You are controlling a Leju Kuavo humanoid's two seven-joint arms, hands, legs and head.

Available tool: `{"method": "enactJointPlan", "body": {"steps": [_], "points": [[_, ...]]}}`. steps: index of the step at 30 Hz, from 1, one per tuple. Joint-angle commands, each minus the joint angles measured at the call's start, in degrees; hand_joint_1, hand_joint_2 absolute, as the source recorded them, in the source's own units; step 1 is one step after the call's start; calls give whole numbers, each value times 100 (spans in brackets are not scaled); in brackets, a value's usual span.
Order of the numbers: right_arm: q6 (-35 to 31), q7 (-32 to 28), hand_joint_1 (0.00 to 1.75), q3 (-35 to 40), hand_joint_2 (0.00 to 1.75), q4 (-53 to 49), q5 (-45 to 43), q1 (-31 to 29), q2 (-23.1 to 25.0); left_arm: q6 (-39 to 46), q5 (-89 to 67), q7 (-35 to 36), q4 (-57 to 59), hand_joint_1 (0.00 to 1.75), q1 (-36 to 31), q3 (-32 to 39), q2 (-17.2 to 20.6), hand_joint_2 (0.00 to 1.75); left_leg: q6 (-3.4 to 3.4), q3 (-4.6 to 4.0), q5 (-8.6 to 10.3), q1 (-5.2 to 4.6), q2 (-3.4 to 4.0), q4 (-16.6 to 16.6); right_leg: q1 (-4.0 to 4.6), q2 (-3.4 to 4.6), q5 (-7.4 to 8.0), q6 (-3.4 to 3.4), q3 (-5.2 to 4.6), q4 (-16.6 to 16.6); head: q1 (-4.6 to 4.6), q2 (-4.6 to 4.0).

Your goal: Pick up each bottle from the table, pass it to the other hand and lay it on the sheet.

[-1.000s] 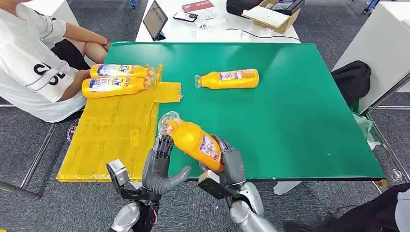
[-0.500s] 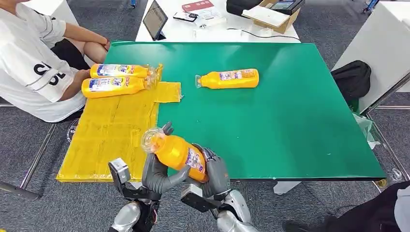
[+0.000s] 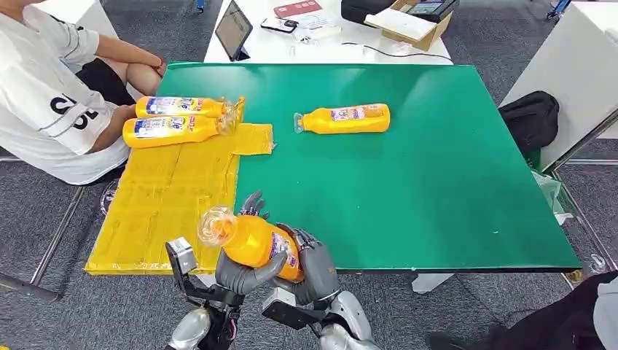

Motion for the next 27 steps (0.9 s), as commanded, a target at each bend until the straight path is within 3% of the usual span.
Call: {"method": "enactJointPlan", "body": {"steps": [1,8,10,11,12,13,18,27], "points": [[286,83,175,466,175,614,56,-90,78,-550,452,12,-138,0,-38,-189,85,175,-4,11,-2,2,-1,-4,2,0,-3,-7,11,-3,0,0],[340,81,175,485,175,747,53,-101,89,-568,493,-37,-367,0,-8,-209,104,175,-5,16,-6,6,-6,-1,7,-6,-7,-9,17,-2,-2,0],[367,60,175,483,175,778,37,-93,109,-246,213,-158,-374,2,-19,-244,103,175,-5,19,-7,6,-5,0,7,-4,-8,-10,19,-2,-2,0],[348,54,175,486,175,775,43,-82,116,85,-92,-241,-342,52,-41,-295,115,175,-4,12,-4,5,-8,0,6,-7,-6,-8,11,-1,-2,-2],[344,48,175,503,175,773,55,-80,119,209,-240,-289,-286,154,-65,-338,118,175,-6,22,-9,7,-9,2,8,-7,-11,-12,21,0,-2,0],[340,66,175,514,175,762,56,-73,116,354,-375,-285,-168,169,-104,-368,114,175,-5,15,-4,6,-13,-2,6,-12,-8,-9,17,-4,0,0],[402,71,175,523,175,720,-8,-72,103,891,-854,-529,1,175,-136,-405,97,175,-5,18,-3,3,-14,-5,4,-13,-8,-10,19,-4,-2,0],[425,67,175,521,175,694,-43,-76,106,990,-955,-526,20,175,-147,-414,107,175,-4,16,-3,4,-10,-4,5,-9,-6,-8,14,-5,-2,0]]}}
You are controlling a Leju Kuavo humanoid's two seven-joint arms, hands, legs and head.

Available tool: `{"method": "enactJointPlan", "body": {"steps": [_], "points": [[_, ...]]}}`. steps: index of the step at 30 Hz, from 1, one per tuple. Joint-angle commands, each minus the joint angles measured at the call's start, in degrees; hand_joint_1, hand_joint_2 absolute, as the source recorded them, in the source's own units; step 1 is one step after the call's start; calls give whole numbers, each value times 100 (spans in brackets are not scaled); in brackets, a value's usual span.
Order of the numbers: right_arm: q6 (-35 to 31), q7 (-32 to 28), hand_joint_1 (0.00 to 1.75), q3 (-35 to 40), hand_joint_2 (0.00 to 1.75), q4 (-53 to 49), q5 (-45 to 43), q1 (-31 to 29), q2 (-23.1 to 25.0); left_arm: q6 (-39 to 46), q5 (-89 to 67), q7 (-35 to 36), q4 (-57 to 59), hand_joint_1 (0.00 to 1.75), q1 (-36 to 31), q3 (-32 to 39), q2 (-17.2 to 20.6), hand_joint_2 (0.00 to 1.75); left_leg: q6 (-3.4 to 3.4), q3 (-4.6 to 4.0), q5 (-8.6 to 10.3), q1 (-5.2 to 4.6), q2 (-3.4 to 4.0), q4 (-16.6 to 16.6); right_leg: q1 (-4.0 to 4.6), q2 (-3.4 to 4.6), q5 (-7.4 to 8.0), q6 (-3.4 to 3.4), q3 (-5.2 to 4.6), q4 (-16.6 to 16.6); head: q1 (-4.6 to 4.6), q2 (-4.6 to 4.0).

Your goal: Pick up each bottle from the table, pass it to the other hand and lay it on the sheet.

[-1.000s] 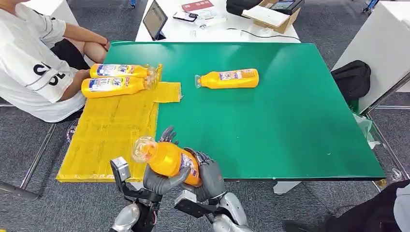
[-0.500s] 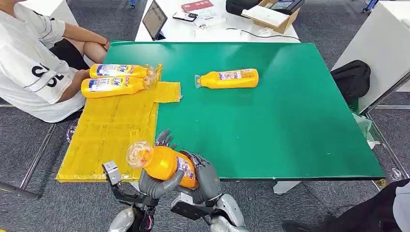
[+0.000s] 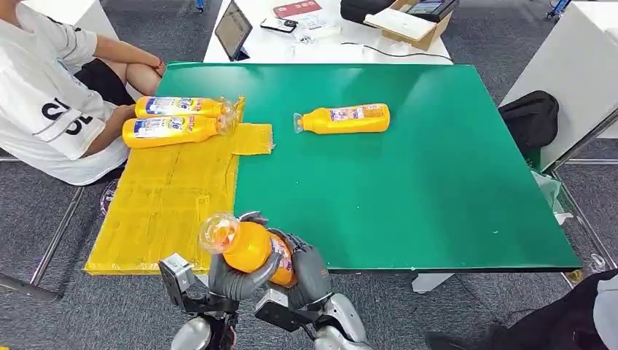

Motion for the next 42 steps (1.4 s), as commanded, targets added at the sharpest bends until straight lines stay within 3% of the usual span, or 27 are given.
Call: {"method": "enactJointPlan", "body": {"steps": [1,10,11,12,14,15,25,30,32,42], "points": [[221,-41,175,379,175,369,42,-14,-27,82,-165,32,333,175,-394,-334,50,175,-6,24,-7,4,-11,-3,5,-10,-10,-11,28,-3,-2,0],[166,-58,175,363,175,292,26,-17,-30,-297,98,178,301,175,-419,-342,71,175,-5,16,-2,4,-13,-5,4,-12,-6,-9,21,-5,0,0],[116,-65,122,348,175,271,27,-11,-26,-309,112,183,288,175,-416,-332,69,175,-7,24,-5,4,-12,-5,4,-11,-9,-12,28,-4,-2,0],[-2,-78,0,300,175,228,4,6,-4,-309,120,187,261,175,-414,-313,73,175,-6,17,-4,4,-10,-4,4,-9,-6,-10,22,-5,0,0],[-68,-25,0,276,175,160,-6,2,5,-379,259,265,199,175,-397,-243,67,175,-7,20,-6,4,-10,-3,4,-9,-9,-11,24,-3,-2,0],[-77,-13,0,270,0,106,-7,-13,2,-377,267,267,156,175,-407,-214,83,175,-6,15,-5,3,-7,-1,3,-7,-7,-10,18,-1,0,-2],[-124,12,0,66,0,-291,-244,0,-64,-549,912,412,-194,175,-468,323,93,175,-5,12,-5,4,-5,1,5,-5,-6,-10,16,2,0,0],[-152,-46,0,24,0,-428,-262,-4,-65,197,585,230,-143,175,-624,864,90,175,-7,12,-3,5,-3,0,5,-2,-4,-11,15,0,0,0],[-173,-162,0,49,0,-621,-334,-19,-71,918,20,10,90,175,-864,1137,119,175,-8,15,-5,6,0,2,6,2,-5,-14,17,3,0,0],[-106,-256,0,134,0,-2169,-826,195,-206,1484,-272,-68,1125,175,-1542,1958,126,175,-7,14,0,5,-2,-1,4,-2,-4,-10,17,5,0,0]]}}
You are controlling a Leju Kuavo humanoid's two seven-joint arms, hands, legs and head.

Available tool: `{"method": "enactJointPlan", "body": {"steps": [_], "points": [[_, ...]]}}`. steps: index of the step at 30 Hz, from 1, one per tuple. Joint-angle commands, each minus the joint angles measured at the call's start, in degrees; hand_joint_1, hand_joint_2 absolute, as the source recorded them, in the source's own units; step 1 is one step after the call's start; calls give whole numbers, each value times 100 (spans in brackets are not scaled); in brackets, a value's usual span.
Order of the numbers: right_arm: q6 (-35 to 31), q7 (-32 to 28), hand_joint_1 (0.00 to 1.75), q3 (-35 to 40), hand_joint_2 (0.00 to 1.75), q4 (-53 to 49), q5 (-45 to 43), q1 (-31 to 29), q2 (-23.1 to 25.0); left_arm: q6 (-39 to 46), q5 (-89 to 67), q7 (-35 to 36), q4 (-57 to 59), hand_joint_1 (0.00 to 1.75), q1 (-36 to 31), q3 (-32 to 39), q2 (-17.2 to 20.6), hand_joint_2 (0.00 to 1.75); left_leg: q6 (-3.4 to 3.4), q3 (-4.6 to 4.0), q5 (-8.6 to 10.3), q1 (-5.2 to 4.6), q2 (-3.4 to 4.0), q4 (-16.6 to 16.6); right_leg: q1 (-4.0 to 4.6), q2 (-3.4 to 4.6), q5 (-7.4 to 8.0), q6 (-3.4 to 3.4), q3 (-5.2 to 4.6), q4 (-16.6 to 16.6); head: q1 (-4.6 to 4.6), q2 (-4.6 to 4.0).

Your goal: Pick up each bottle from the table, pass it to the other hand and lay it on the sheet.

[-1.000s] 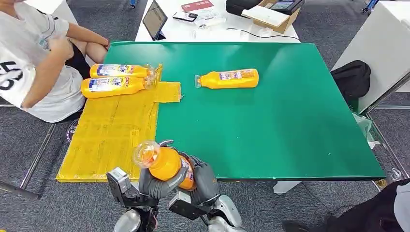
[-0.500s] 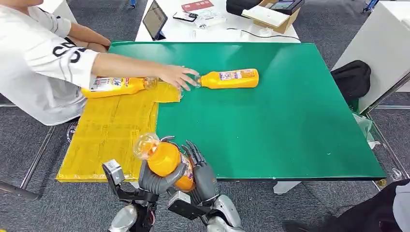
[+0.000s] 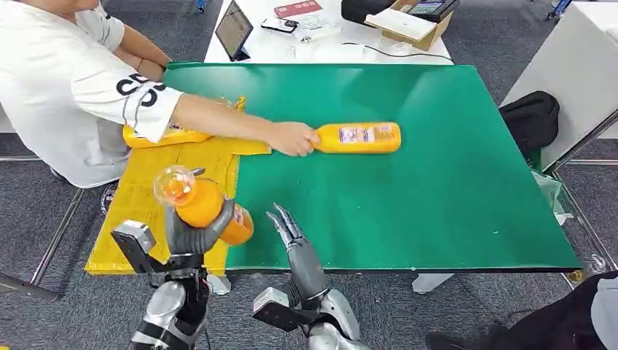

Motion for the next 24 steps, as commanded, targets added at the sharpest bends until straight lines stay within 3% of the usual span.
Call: {"method": "enactJointPlan", "body": {"steps": [1,4,8,10,13,16,17,19,24], "points": [[133,30,0,130,0,-1203,-341,78,-240,308,-182,-60,1122,175,-729,799,76,175,-5,15,-5,3,-4,1,3,-3,-6,-10,16,1,0,0],[133,30,0,130,0,-1203,-341,78,-240,308,-182,-60,1122,175,-729,799,76,175,-10,39,-16,8,-4,0,9,-2,-16,-20,41,0,0,0],[-187,-131,0,60,0,-1637,-378,140,-300,1398,-1138,-189,1653,175,-988,897,157,175,-8,31,-12,6,-3,0,7,-2,-12,-15,35,-4,0,0],[-241,-85,0,1,0,-1868,-394,171,-337,2284,-2601,-235,2273,175,-1291,1066,272,175,-7,23,-5,5,-10,-2,6,-9,-8,-13,26,-2,0,-2],[-241,-84,0,-15,0,-1934,-391,176,-359,2271,-2601,-235,2395,175,-1382,1089,288,175,-5,12,0,2,-10,-3,3,-9,-3,-10,14,-3,0,0],[-220,-77,0,-27,0,-1906,-419,169,-354,2284,-3690,-451,2297,175,-1390,1864,-5,175,-6,19,-5,4,-1,-1,5,1,-4,-11,18,-2,0,0],[-169,-56,0,-41,0,-1886,-496,172,-352,2284,-4764,-492,2075,175,-1417,2497,-198,175,-7,29,-8,7,3,-3,8,4,-6,-14,29,-6,0,0],[-118,-70,0,-7,0,-1841,-522,152,-354,2284,-6176,-492,1791,175,-1491,3096,-342,175,-7,28,-14,8,7,4,9,9,-9,-15,28,-1,-2,0],[2,-92,0,24,0,-1738,-594,132,-346,2284,-7655,-492,1652,175,-1461,3153,-94,175,-6,16,-11,7,14,5,7,14,-6,-12,15,3,-2,0]]}}
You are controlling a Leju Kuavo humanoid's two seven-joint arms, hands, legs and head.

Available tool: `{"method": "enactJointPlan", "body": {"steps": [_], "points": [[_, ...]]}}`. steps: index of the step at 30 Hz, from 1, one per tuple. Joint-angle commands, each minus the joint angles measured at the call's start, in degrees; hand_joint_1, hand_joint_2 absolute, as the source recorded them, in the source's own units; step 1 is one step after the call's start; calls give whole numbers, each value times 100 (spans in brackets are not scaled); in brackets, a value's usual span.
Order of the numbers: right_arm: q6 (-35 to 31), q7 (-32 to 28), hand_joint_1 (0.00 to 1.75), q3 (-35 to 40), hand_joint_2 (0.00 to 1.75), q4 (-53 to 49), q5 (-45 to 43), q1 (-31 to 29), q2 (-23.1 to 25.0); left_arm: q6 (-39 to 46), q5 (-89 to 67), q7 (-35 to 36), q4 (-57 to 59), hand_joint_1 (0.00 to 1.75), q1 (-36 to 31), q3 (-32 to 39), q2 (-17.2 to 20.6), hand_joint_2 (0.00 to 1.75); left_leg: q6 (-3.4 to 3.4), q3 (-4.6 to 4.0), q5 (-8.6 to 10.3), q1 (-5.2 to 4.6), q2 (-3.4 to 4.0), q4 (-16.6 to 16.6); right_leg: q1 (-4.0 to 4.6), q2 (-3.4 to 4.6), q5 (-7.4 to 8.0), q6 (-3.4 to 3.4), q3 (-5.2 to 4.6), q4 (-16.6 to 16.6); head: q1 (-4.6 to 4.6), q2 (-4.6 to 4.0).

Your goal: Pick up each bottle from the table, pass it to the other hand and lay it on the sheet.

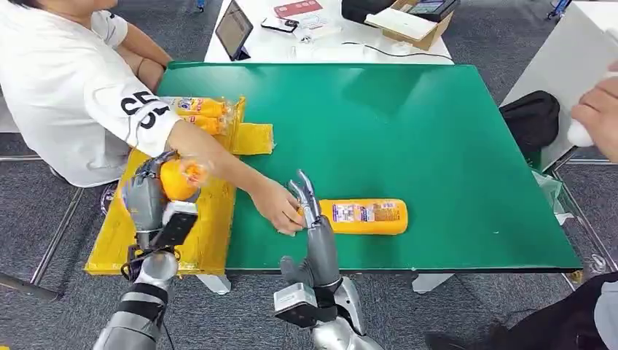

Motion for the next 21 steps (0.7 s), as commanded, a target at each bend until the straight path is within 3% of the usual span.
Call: {"method": "enactJointPlan", "body": {"steps": [1,3,4,9,14,21], "points": [[223,-55,0,-12,0,172,-148,-65,-114,-9,-2300,56,-122,175,-235,1155,112,175,-6,24,-10,4,14,-2,5,16,-5,-11,19,-2,0,0],[259,-136,0,-54,0,231,-156,-66,-64,-9,-2477,33,47,175,-231,1107,194,175,-8,29,-10,4,14,-5,5,16,-5,-13,21,-4,0,0],[301,-136,0,-43,0,236,-173,-84,-73,-9,-2340,110,828,175,-372,786,389,175,-6,14,-3,2,7,-5,3,9,-1,-8,8,-4,-2,0],[507,-116,0,-34,0,323,-232,-149,-46,-9,-2953,974,1888,175,-673,-151,945,175,-7,25,-3,4,2,-8,4,4,-3,-10,20,-5,0,0],[655,-31,0,36,0,443,-166,-199,-23,-408,-2232,1183,3540,175,-1440,-866,1142,175,-4,13,4,2,-16,-5,1,-19,-5,-7,12,-1,0,0],[706,-6,0,1,0,484,-182,-228,11,-1444,-1708,1444,3955,175,-1784,-982,1156,175,-13,30,-6,9,1,0,9,4,-8,-15,28,1,0,0]]}}
